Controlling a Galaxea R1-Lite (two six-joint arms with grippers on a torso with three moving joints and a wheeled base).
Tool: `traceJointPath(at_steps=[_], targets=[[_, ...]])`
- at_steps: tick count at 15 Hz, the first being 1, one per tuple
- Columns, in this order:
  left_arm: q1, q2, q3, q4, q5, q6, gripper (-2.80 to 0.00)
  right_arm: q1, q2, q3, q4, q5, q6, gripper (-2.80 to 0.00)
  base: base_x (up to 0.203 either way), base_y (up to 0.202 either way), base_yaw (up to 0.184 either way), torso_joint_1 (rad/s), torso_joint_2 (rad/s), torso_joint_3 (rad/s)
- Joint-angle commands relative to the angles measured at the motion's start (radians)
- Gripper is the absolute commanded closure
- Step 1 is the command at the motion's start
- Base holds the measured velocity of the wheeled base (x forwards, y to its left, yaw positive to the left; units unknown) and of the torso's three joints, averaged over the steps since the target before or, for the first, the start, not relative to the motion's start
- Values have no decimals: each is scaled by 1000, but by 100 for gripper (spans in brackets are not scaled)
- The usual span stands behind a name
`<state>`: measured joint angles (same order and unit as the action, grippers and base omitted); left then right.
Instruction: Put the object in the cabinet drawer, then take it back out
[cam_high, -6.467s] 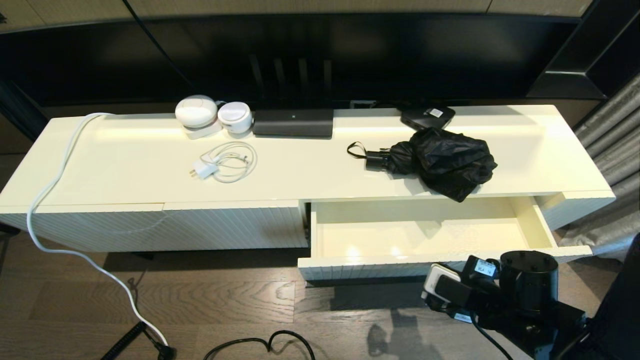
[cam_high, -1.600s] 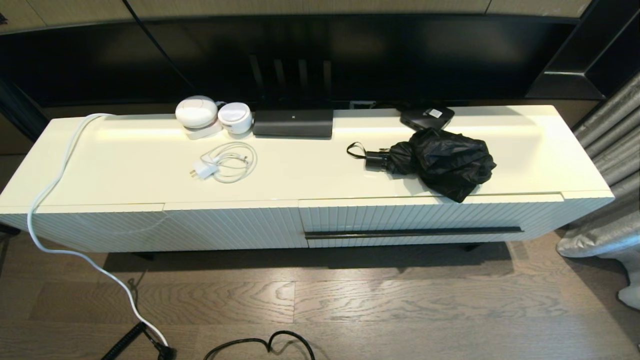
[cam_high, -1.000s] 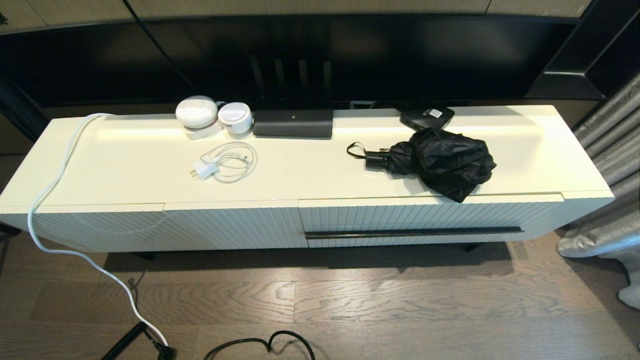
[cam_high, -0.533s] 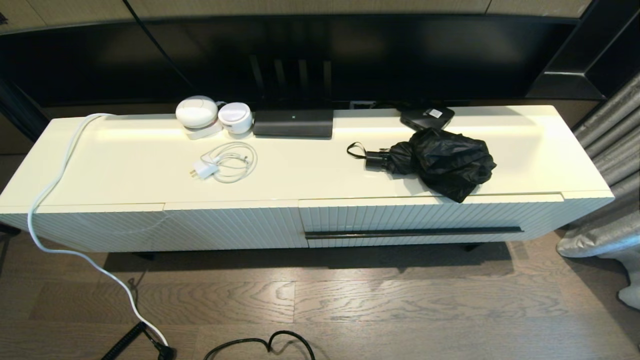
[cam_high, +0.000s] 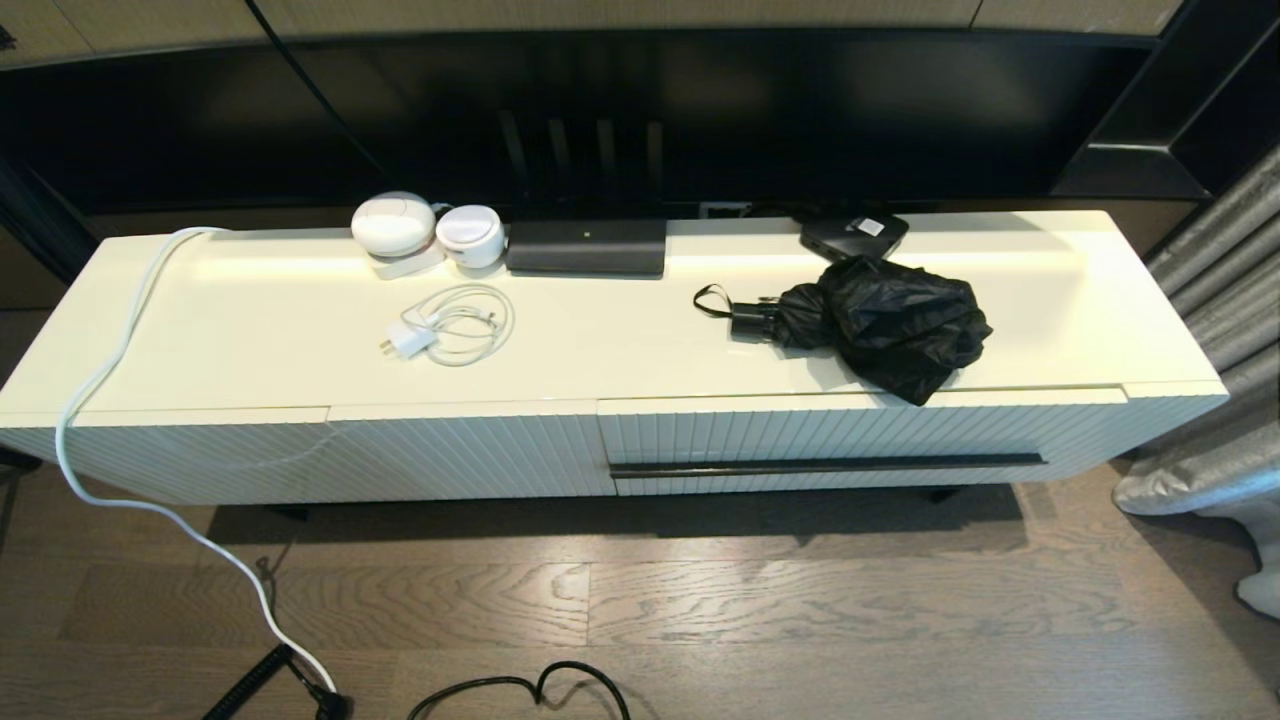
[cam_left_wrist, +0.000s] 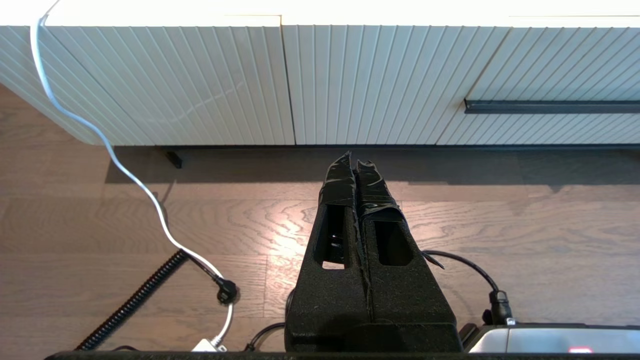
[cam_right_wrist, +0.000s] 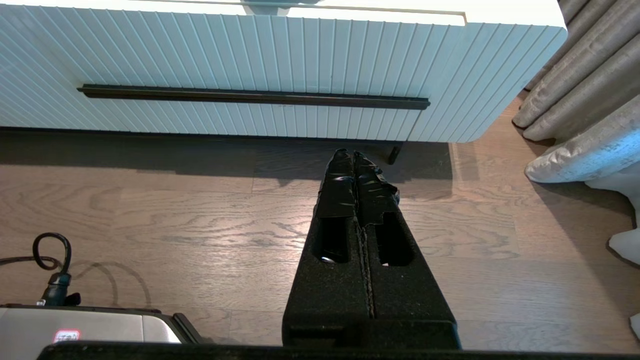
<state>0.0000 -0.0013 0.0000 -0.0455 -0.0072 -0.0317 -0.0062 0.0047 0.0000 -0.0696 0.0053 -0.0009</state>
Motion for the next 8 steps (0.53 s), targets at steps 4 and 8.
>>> traceJointPath(at_steps=[4, 8], targets=[[1, 1, 0, 1, 0, -1, 0, 0, 5, 29, 1, 0, 0, 0, 0, 0, 0, 0, 0, 0], [0, 1, 0, 0, 0, -1, 0, 0, 5, 29, -3, 1, 19, 0, 0, 0, 0, 0, 0, 0]])
